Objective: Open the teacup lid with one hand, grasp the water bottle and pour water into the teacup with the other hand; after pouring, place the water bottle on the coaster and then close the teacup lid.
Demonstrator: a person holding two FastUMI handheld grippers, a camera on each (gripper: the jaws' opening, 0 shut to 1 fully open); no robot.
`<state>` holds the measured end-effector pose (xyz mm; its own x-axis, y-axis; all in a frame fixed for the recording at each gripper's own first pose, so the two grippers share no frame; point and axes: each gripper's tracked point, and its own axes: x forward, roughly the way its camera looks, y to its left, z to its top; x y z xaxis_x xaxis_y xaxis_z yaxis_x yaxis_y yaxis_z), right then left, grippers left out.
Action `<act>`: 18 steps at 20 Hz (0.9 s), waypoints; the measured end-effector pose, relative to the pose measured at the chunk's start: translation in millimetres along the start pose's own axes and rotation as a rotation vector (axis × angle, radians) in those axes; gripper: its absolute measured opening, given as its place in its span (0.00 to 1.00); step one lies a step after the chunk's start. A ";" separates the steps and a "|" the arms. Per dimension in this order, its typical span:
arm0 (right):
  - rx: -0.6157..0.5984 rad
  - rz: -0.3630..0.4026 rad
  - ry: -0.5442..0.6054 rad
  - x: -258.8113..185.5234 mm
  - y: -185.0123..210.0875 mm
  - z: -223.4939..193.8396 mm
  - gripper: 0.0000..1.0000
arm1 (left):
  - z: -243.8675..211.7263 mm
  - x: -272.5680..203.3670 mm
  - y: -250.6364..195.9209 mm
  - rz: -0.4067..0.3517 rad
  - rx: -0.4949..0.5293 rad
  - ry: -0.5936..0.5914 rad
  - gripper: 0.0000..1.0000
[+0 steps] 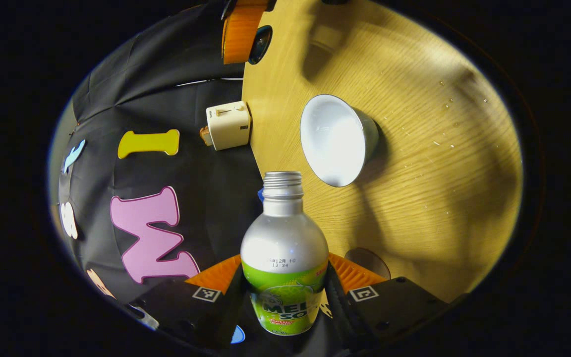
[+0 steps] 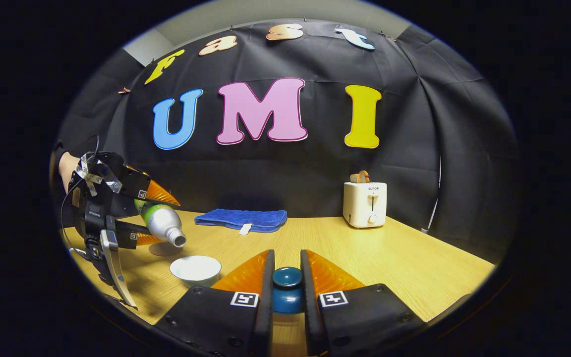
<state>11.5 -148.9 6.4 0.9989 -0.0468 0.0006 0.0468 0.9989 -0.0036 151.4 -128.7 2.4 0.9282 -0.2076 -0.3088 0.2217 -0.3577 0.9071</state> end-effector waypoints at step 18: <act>0.005 -0.003 0.002 -0.9 2.9 0.7 0.30 | -1.8 -1.4 11.2 -0.035 0.182 0.025 0.79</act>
<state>10.7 -145.9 7.1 0.9988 -0.0494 -0.0014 0.0494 0.9988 0.0011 153.1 -130.8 13.5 0.9285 -0.1699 -0.3301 0.1986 -0.5241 0.8282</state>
